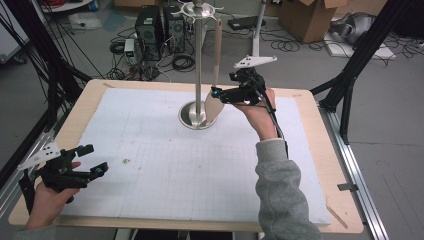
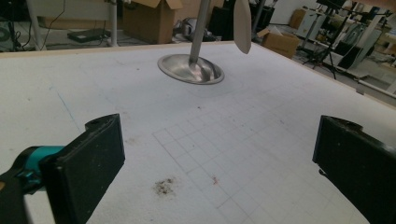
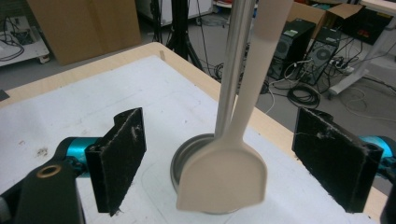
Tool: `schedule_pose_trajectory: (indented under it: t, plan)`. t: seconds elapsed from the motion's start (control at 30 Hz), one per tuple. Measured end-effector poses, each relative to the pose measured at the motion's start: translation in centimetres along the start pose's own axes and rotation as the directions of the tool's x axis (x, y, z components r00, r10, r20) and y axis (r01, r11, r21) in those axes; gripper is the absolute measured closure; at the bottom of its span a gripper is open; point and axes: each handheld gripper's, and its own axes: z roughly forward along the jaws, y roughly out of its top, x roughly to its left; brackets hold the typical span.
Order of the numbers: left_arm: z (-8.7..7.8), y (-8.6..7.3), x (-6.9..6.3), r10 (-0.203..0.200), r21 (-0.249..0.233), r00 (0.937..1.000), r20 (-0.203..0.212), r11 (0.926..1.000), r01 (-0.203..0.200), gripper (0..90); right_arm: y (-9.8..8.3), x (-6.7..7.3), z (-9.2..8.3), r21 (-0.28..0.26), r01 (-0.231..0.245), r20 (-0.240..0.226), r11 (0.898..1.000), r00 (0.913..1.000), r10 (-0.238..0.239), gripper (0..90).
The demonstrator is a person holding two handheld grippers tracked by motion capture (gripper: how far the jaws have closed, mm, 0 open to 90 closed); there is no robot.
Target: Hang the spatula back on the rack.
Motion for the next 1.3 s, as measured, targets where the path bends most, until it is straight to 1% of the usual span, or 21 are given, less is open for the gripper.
schedule_pose_trajectory:
  t: [0.07, 0.1, 0.2, 0.23, 0.33, 0.43, 0.6, 0.73, 0.8, 0.87, 0.93, 1.07, 1.13, 1.2, 1.3]
  plan:
    - [0.0, 0.1, -0.1, 0.001, -0.005, 1.0, -0.001, 1.0, -0.001, 2.6, -0.3, 0.1, -0.3, -0.007, 0.009, 0.005, 1.0, 0.9999, -0.009, 16.8]
    - [0.0, 0.2, -0.1, 0.006, -0.005, 1.0, 0.001, 1.0, -0.006, 2.6, -0.5, 0.1, -0.4, -0.006, 0.004, 0.001, 1.0, 1.0, -0.004, 16.8]
    - [-0.1, 0.5, -0.2, 0.013, -0.014, 0.9999, 0.001, 0.9998, -0.013, 2.6, -1.2, 0.1, -1.0, -0.007, -0.002, 0.01, 1.0, 0.9999, 0.002, 16.7]
    - [-0.1, 0.5, -0.3, 0.012, -0.016, 0.9999, 0.001, 0.9998, -0.012, 2.6, -1.5, 0.0, -1.3, -0.004, -0.013, 0.016, 1.0, 0.9998, 0.013, 16.8]
    - [0.0, 0.5, -0.3, 0.016, -0.002, 0.9999, -0.001, 0.9999, -0.016, 2.6, -2.2, 0.0, -1.9, -0.012, -0.021, 0.025, 1.0, 0.9995, 0.021, 16.7]
    - [0.2, 0.6, -0.6, 0.024, 0.001, 0.9997, 0.004, 0.9997, -0.024, 2.6, -3.0, -0.1, -2.2, 0.009, -0.03, 0.031, 1.0, 0.9991, 0.03, 16.6]
    - [0.4, 0.8, -0.9, 0.031, 0.001, 0.9995, 0.008, 0.9995, -0.031, 2.6, -4.3, -0.1, -3.3, -0.008, -0.036, 0.043, 0.999, 0.9984, 0.036, 16.6]
    - [0.6, 1.0, -1.0, 0.04, 0.001, 0.9992, 0.008, 0.9992, -0.04, 2.6, -5.3, 0.2, -4.2, -0.008, -0.033, 0.051, 0.999, 0.9981, 0.034, 16.6]
    - [0.7, 1.1, -0.9, 0.047, 0.011, 0.9989, 0.005, 0.9988, -0.047, 2.6, -5.9, 0.4, -4.5, -0.001, -0.034, 0.061, 0.999, 0.9975, 0.034, 16.6]
    - [0.7, 1.2, -1.0, 0.049, 0.01, 0.9988, 0.007, 0.9987, -0.049, 2.6, -6.5, 0.7, -4.7, 0.009, -0.03, 0.057, 1.0, 0.998, 0.029, 16.6]
    - [0.7, 1.2, -1.1, 0.053, 0.009, 0.9986, 0.007, 0.9985, -0.053, 2.6, -7.0, 0.9, -5.0, 0.018, -0.023, 0.063, 1.0, 0.9978, 0.022, 16.6]
    - [0.7, 1.2, -1.3, 0.053, 0.008, 0.9986, 0.008, 0.9986, -0.053, 2.6, -7.8, 1.1, -5.6, 0.008, -0.035, 0.055, 0.999, 0.9979, 0.035, 16.4]
    - [0.7, 1.2, -1.4, 0.055, 0.011, 0.9984, 0.01, 0.9984, -0.055, 2.6, -8.1, 1.3, -5.8, 0.006, -0.035, 0.045, 0.999, 0.9984, 0.035, 15.7]
    - [0.7, 1.2, -1.5, 0.057, 0.012, 0.9983, 0.01, 0.9983, -0.057, 2.6, -8.5, 1.5, -5.9, 0.006, -0.029, 0.048, 1.0, 0.9984, 0.029, 15.7]
    - [0.8, 1.1, -1.6, 0.063, 0.007, 0.998, 0.004, 0.998, -0.063, 2.6, -9.2, 1.8, -6.1, 0.004, -0.033, 0.043, 0.999, 0.9985, 0.033, 15.7]
